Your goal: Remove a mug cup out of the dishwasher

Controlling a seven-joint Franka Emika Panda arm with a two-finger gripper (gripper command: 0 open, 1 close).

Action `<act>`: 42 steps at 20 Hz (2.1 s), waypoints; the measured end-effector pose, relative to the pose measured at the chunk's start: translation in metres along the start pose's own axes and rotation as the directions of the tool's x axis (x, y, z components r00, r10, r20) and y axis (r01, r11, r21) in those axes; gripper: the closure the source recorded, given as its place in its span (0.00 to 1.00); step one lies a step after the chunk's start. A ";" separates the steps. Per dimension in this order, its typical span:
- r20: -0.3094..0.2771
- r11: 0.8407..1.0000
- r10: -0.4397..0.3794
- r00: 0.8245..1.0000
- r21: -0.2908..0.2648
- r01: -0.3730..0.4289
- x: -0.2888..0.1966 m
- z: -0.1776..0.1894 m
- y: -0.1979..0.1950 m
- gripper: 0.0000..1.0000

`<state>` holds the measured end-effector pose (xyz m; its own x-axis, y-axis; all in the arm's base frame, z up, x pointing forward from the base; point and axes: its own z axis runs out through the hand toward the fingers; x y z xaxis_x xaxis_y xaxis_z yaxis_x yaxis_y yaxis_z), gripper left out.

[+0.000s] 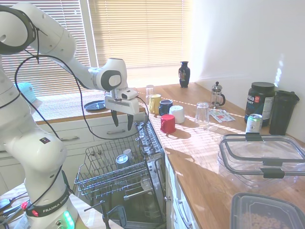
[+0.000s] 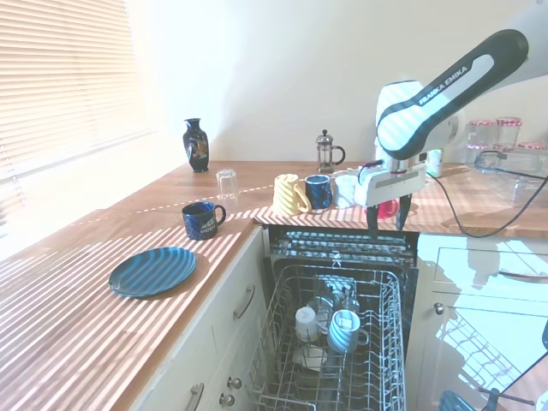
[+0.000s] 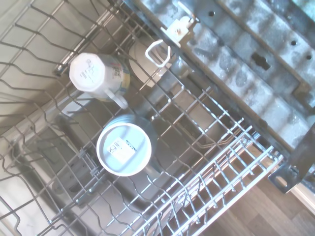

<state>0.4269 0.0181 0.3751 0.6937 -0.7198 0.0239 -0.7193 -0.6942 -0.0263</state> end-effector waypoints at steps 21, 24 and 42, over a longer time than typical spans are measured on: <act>0.045 0.855 -0.504 0.862 -0.112 0.506 -0.085 0.186 -0.057 0.00; 0.054 0.831 -0.536 0.843 -0.146 0.537 -0.079 0.215 -0.062 0.00; 0.018 0.814 -0.552 0.833 -0.203 0.544 -0.040 0.321 -0.085 1.00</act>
<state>0.4716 0.1067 0.0558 0.9762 -0.2164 0.0161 -0.2153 -0.9569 0.1949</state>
